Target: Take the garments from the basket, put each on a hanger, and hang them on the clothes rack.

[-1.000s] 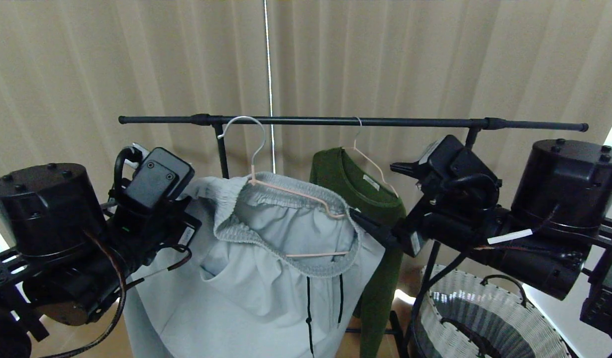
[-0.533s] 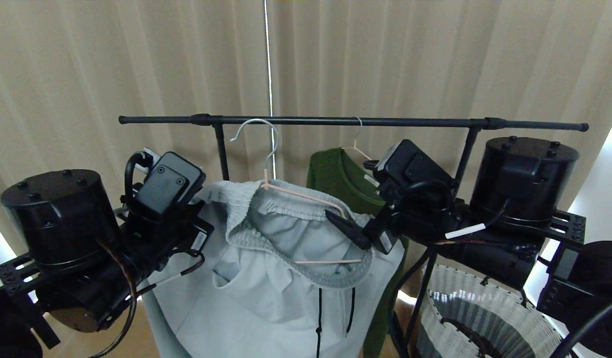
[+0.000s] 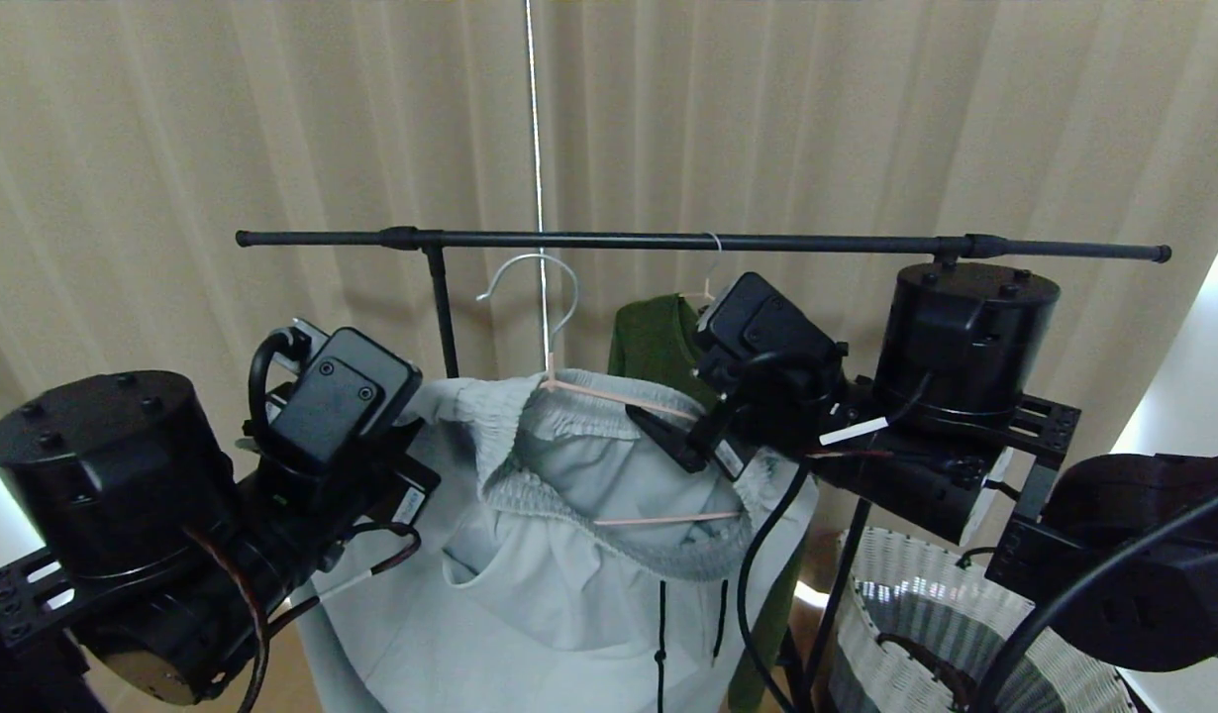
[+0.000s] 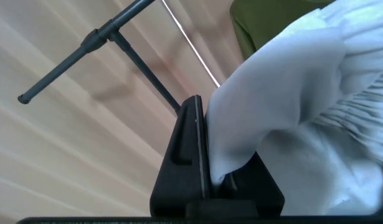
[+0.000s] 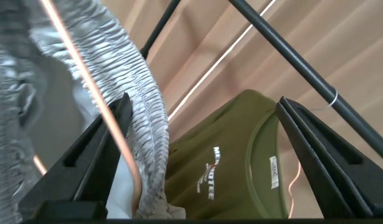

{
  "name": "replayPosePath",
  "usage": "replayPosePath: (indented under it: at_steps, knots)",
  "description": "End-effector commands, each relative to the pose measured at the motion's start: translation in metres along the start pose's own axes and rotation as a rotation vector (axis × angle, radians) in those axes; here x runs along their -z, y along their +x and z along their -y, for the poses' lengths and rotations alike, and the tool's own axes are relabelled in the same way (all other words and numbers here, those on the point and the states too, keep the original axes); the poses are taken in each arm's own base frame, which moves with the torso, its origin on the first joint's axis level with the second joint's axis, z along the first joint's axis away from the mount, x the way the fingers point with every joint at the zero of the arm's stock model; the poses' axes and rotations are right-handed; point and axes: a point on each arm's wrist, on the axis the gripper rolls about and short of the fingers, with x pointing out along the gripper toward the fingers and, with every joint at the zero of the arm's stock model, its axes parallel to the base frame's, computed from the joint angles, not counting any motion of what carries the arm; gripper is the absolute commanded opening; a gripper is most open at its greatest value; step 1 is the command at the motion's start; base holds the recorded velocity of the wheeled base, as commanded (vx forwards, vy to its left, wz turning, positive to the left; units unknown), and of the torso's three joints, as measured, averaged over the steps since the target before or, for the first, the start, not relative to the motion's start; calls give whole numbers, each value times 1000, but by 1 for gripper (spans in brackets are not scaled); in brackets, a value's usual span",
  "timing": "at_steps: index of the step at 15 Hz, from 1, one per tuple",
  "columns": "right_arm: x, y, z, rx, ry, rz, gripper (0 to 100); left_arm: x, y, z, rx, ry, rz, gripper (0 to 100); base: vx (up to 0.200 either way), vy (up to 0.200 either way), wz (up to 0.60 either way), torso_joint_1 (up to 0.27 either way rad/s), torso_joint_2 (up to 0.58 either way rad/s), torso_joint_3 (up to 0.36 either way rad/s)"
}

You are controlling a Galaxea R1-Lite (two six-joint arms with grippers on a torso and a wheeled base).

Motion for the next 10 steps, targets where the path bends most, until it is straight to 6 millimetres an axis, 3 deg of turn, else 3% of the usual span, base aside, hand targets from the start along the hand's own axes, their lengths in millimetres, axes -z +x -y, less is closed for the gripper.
replayPosePath:
  at_steps: [1,7,8,10]
  knots:
    - [3,5,-2,-8,-6,-12,100,2,-2,0,-6,-4,15,0,0,0,0,0,0,0]
    - [7,9,-5,-11,-6,-17,100,2,-7,3,-3,-11,39,0,0,0,0,0,0,0]
    - [6,9,-4,-10,-6,-16,0,2,-6,3,-2,-10,38,0,0,0,0,0,0,0]
    - [6,8,-4,-10,-6,-14,0,3,-6,3,-3,-10,37,0,0,0,0,0,0,0]
